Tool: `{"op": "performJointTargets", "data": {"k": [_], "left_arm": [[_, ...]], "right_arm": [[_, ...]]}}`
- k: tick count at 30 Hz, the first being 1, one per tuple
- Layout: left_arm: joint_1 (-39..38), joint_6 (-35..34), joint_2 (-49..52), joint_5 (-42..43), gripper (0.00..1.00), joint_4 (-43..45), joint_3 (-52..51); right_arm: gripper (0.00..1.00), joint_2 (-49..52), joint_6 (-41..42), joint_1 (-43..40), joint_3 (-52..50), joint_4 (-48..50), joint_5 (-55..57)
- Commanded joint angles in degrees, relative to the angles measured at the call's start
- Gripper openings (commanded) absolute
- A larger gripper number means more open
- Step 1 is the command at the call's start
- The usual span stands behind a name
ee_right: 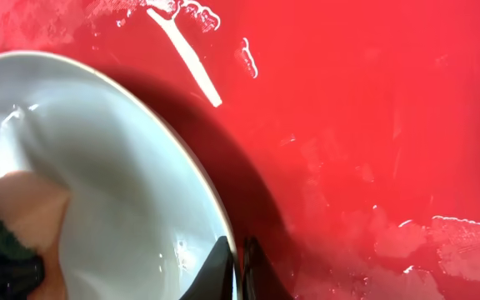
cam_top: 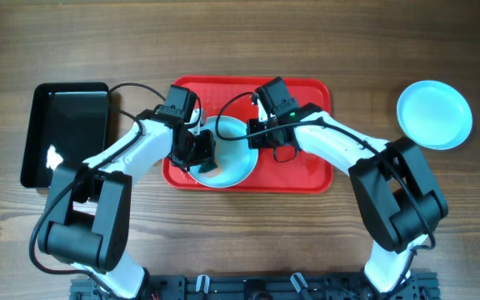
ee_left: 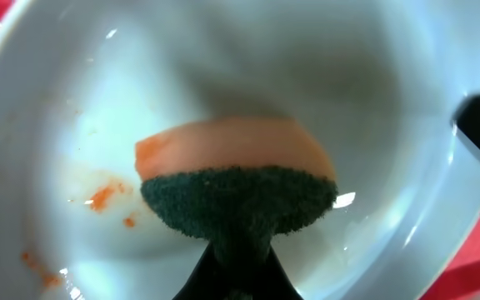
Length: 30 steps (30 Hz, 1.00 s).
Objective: Clean dirty plates on tray and stack at the side
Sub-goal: 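Scrub the plate center again, then lift the sponge away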
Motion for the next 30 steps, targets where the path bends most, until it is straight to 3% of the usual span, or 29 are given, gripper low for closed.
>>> {"op": "performJointTargets", "data": {"k": [1,4,14,30], "left_arm": [[-0.81,0.31,1.62,-14.6,0.04,-2.12,-1.79],[-0.81,0.28,1.64,-25.11,0.04,-2.45,-1.79],[-0.81,-0.39,1.62,-45.2,0.04,-1.22,-1.77],[-0.83,-5.33,-4.98,-49.35,0.04,1.18,-1.77]], "right_arm": [[0.04,1.53,0.85,-0.09,-0.11,-0.5,2.75],[0.04,1.53,0.85,-0.09,-0.11,-0.5,2.75],[0.04,1.53,1.7,-0.09,-0.13,-0.52,3.58],[0.04,1.53,3.34,-0.09,-0.13,-0.83,5.6]]}}
